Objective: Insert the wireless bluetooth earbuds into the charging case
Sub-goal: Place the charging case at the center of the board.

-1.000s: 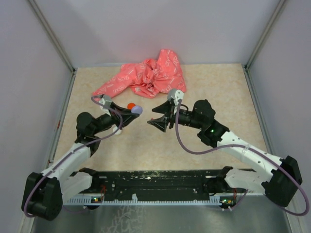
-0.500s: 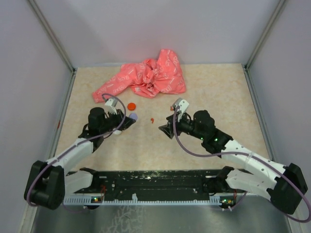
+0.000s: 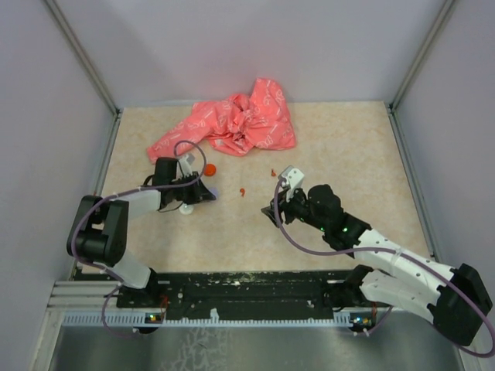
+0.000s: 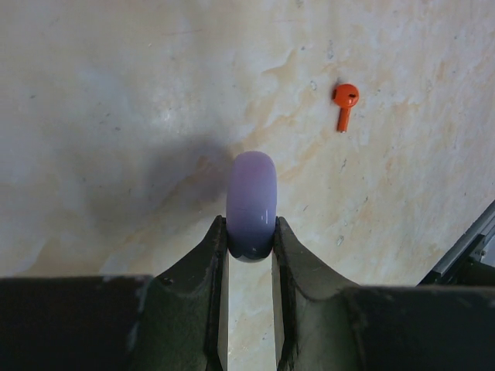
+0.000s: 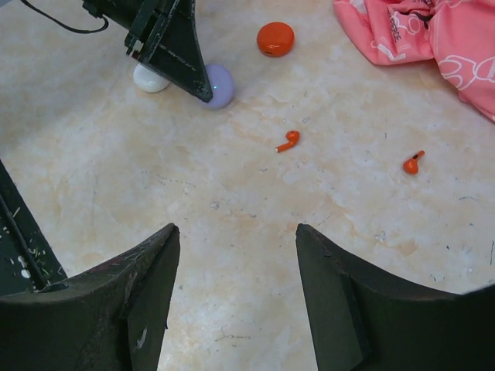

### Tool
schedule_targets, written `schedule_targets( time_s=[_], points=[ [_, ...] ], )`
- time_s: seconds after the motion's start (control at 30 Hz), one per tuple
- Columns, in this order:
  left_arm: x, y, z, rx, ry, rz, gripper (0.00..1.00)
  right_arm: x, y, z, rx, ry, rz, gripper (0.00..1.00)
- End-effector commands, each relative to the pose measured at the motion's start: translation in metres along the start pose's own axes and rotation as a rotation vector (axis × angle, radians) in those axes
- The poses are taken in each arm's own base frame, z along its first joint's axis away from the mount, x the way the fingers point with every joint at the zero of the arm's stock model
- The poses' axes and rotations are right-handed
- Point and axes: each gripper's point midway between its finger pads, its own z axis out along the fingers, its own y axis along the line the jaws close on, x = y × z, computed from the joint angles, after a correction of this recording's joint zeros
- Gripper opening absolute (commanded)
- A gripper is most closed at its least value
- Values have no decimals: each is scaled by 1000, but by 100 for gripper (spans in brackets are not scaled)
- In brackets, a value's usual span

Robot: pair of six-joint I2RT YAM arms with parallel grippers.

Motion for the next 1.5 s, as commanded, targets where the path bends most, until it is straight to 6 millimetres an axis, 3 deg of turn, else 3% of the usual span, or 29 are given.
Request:
schedule_targets(
  time_s=[0.0,0.23,0.43,0.67,0.8,0.87,0.93,1.17,1.33,1.47],
  points=[
    [8,7,-3,-17,61,-49,23,-19,-3,-2,17,-68,-26,62],
    [19,20,-13,-110,115,-51,33,-14,-3,3,12,-45,-15,63],
    [14,18,-23,-140,133,-15,47,-11,-1,2,7,-19,-5,63],
    [0,21,-36,-200,163,25,54,-9,1,-1,1,0,7,63],
    [-16,18,-47,-240,88,34,69,-7,1,-3,2,8,8,63],
    [-26,15,-52,-252,37,47,83,-8,0,-4,6,5,7,63],
    [-41,10,-54,-240,-16,87,89,-8,-1,-5,13,3,7,63],
    [-82,-1,-38,-238,-61,82,90,-6,-2,-5,17,9,1,64],
    [-99,6,-16,-339,-69,82,89,-3,-5,-5,31,16,-9,63],
    [-106,23,1,-487,-68,91,88,-1,-7,-4,39,22,-12,64]
  ],
)
